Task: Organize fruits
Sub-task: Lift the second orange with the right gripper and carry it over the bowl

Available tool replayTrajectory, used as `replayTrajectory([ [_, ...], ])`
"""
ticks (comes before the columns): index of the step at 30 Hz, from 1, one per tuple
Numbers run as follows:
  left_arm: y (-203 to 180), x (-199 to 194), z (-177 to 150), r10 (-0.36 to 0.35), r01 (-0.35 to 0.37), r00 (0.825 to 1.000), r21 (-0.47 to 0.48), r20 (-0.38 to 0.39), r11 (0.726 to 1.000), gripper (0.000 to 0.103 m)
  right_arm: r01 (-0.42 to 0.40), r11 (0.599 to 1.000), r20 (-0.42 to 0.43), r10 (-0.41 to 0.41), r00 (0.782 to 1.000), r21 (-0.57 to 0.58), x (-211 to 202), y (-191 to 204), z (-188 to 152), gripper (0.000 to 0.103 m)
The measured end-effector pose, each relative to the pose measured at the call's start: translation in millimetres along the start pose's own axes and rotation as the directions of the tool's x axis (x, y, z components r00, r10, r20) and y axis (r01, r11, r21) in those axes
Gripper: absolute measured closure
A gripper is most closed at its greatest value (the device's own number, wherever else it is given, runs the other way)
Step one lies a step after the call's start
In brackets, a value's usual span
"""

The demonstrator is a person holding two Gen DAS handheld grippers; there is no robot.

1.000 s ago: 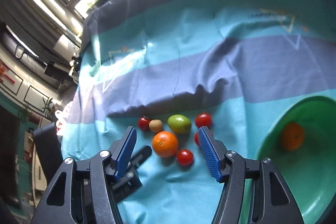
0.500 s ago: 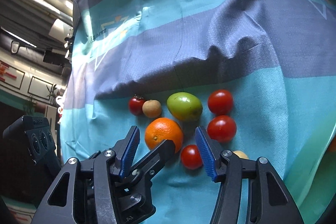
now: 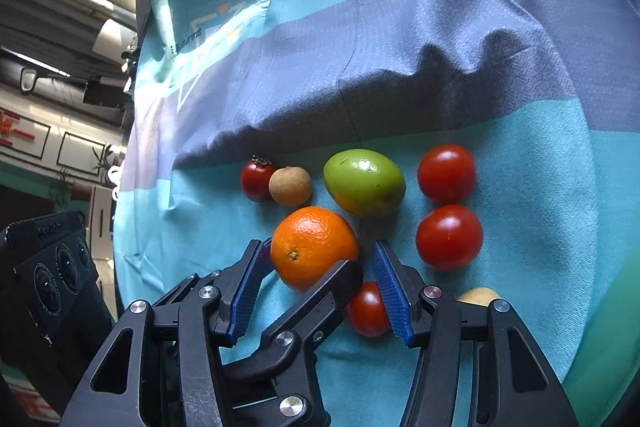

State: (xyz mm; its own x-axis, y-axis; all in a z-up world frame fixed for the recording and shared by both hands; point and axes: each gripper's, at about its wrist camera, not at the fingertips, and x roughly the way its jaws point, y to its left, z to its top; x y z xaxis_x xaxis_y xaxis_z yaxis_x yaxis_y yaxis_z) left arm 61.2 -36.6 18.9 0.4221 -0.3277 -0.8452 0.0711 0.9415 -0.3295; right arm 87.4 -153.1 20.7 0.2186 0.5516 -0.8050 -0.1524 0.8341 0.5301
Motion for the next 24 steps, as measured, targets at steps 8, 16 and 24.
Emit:
replayTrajectory([
  [8, -10, -15, -6, 0.030, -0.031, 0.999, 0.037, 0.028, 0.999, 0.059, -0.027, 1.000, 0.035, 0.027, 0.999, -0.003, -8, 2, -8, 0.053],
  [16, -43, -54, -16, 0.013, -0.030, 0.991, 0.129, 0.134, 0.991, 0.059, -0.047, 0.998, 0.156, 0.052, 0.986, -0.035, -54, 14, -27, 0.053],
  [24, -77, -76, -32, -0.040, -0.006, 0.980, 0.231, 0.194, 0.973, 0.059, -0.018, 0.999, 0.280, 0.027, 0.960, -0.035, -98, 10, -53, 0.053],
])
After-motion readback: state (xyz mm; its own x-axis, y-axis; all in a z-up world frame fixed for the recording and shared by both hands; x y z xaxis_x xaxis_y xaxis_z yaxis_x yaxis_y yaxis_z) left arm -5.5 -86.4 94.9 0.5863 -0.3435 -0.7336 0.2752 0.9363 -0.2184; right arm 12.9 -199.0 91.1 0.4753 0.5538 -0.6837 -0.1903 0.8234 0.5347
